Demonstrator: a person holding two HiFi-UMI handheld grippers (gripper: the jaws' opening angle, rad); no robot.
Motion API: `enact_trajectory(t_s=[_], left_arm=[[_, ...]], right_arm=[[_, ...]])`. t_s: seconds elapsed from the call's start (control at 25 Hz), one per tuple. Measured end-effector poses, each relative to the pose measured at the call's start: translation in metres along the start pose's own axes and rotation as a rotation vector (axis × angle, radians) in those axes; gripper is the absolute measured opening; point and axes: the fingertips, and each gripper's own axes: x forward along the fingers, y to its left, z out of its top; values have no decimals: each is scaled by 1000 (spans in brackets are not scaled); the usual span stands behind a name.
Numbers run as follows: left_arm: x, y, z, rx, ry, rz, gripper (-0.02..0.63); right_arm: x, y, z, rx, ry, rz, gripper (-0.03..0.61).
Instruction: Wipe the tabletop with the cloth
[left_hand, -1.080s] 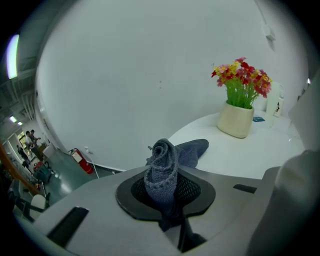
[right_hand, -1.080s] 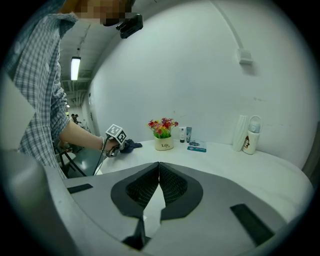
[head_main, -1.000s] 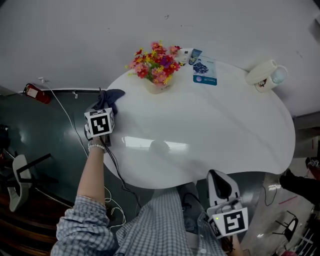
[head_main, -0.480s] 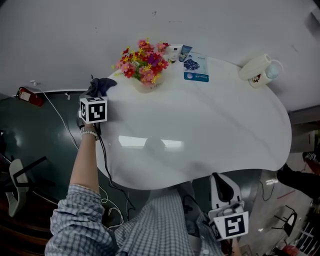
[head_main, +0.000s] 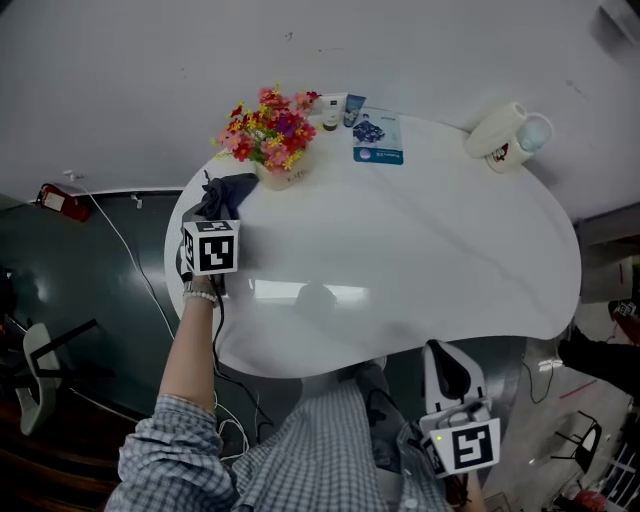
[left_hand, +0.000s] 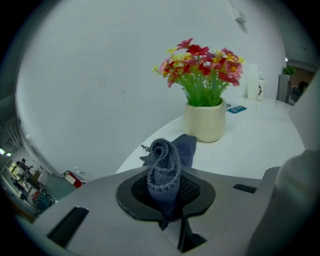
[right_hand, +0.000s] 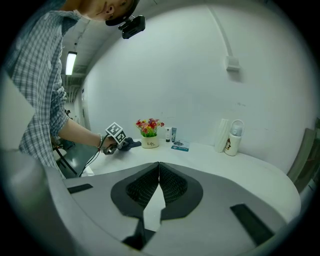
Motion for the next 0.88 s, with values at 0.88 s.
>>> enact_trajectory(t_s=[0.88], left_arm=[[-66,-245,19,213,-103,-359,54]], right_arm=[[-21,-15,-2,-7,-53,58,9]])
